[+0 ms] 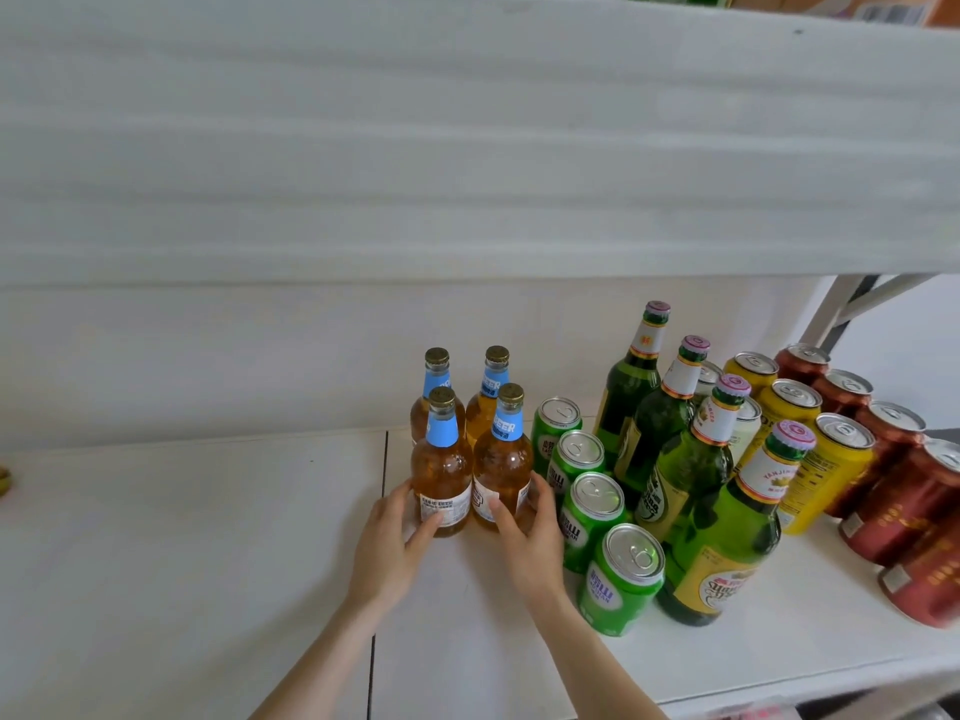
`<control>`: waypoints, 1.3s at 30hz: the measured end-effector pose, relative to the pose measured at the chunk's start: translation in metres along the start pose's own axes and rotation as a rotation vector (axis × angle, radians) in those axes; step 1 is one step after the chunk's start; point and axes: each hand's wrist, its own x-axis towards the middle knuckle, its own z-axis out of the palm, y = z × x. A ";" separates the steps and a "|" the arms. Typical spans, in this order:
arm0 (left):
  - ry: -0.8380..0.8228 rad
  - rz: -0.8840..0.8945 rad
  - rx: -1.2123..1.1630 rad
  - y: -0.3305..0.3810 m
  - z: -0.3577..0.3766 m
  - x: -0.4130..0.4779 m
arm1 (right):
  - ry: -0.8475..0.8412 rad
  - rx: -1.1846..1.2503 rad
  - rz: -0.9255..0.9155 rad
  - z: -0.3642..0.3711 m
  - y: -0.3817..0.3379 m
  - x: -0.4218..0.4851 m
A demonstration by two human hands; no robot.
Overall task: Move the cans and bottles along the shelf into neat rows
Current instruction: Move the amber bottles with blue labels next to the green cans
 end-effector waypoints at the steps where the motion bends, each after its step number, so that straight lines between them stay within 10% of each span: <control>1: 0.004 0.021 0.062 -0.002 -0.004 -0.002 | -0.005 -0.008 0.002 -0.001 -0.001 -0.002; 20: 0.099 0.257 0.897 -0.041 -0.114 -0.083 | -0.101 -1.131 -0.522 0.016 -0.016 -0.087; 39: 0.039 0.251 0.963 -0.125 -0.292 -0.144 | -0.112 -1.301 -0.547 0.175 -0.045 -0.207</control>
